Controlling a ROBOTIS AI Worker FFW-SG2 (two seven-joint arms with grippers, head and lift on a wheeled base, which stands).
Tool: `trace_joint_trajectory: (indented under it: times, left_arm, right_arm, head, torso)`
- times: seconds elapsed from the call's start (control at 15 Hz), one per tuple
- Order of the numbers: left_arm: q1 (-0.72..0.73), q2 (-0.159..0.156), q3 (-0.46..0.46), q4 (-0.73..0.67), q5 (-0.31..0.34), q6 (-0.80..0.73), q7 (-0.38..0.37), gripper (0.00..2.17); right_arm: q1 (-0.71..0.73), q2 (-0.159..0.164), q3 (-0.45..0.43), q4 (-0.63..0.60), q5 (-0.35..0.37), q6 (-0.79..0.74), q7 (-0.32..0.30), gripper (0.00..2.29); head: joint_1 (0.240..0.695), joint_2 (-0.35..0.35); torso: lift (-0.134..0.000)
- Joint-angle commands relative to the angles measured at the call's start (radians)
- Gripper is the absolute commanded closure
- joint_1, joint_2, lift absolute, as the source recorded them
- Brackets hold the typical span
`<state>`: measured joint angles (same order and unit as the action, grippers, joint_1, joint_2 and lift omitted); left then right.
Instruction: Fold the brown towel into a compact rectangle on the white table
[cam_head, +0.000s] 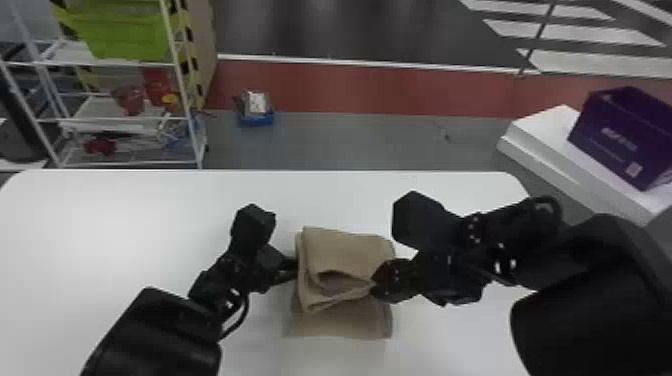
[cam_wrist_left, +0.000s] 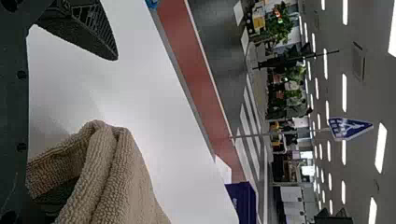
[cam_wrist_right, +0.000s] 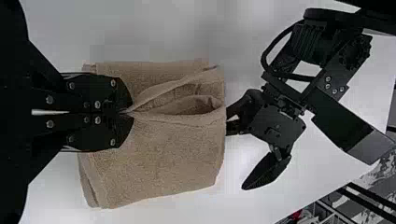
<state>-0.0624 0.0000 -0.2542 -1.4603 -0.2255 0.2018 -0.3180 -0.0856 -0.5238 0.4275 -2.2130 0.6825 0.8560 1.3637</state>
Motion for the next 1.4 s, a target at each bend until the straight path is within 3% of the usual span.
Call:
trace_joint_trajectory:
  times: [0.0, 0.67, 0.87, 1.0, 1.33]
  left_arm:
    - [0.001, -0.003, 0.000, 0.000, 0.000, 0.000, 0.000, 0.08]
    - [0.006, -0.003, -0.002, 0.002, 0.000, 0.000, 0.000, 0.08]
    - [0.006, -0.003, -0.002, 0.002, 0.000, 0.000, 0.000, 0.08]
    - [0.006, -0.003, -0.002, 0.002, 0.000, 0.000, 0.000, 0.08]
    - [0.006, -0.003, 0.000, 0.005, 0.000, 0.000, 0.000, 0.08]
  right_arm:
    - [0.003, 0.001, 0.024, 0.018, 0.017, -0.004, 0.003, 1.32]
    - [0.021, 0.021, 0.071, 0.072, 0.057, -0.019, 0.003, 1.31]
    - [0.023, 0.031, 0.066, 0.064, 0.055, 0.005, 0.003, 0.86]
    - [0.033, 0.031, 0.059, 0.038, 0.051, 0.021, 0.003, 0.35]
    - [0.093, 0.031, -0.033, -0.073, -0.020, 0.058, 0.003, 0.32]
  head:
    - [0.695, -0.110]
    - [0.695, -0.106]
    - [0.695, -0.104]
    - [0.695, -0.102]
    - [0.695, -0.096]
  torso:
    - [-0.124]
    - [-0.124]
    - [-0.124]
    - [-0.124]
    - [-0.124]
